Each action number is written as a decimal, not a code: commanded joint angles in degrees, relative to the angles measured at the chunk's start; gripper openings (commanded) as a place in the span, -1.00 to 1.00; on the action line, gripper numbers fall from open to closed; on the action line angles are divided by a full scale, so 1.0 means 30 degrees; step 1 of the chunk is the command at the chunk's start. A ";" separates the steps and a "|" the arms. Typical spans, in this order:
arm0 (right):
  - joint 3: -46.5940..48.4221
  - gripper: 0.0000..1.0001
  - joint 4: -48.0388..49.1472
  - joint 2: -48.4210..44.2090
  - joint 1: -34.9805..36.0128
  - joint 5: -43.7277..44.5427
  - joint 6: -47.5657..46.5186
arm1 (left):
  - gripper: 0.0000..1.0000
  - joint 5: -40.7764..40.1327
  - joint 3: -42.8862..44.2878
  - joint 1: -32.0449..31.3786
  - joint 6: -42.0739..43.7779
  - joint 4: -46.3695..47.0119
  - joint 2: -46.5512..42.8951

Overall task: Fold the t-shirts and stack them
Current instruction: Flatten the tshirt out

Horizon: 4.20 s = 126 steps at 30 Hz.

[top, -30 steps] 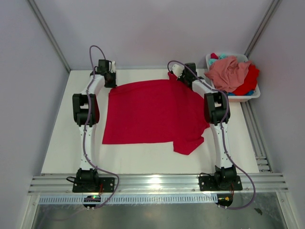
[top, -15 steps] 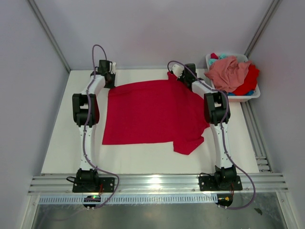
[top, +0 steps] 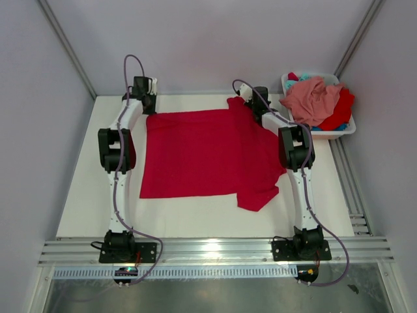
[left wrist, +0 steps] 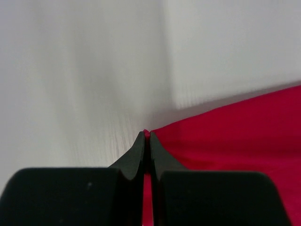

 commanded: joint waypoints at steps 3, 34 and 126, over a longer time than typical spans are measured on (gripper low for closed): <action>-0.0458 -0.94 0.2901 -0.2280 -0.0005 0.1683 0.2865 | -1.00 -0.0738 0.3121 -0.0089 0.0556 0.0414 -0.0749; 0.1153 0.31 -0.5482 -0.1903 0.0493 -0.6493 0.2609 | -1.00 0.1957 -0.0978 -0.0588 -0.0292 -0.0288 -0.1834; -0.3822 -0.94 0.1934 -0.7463 0.0815 -0.0017 0.1552 | -1.00 -0.1499 0.1218 -0.0706 0.1435 -0.0285 -0.4499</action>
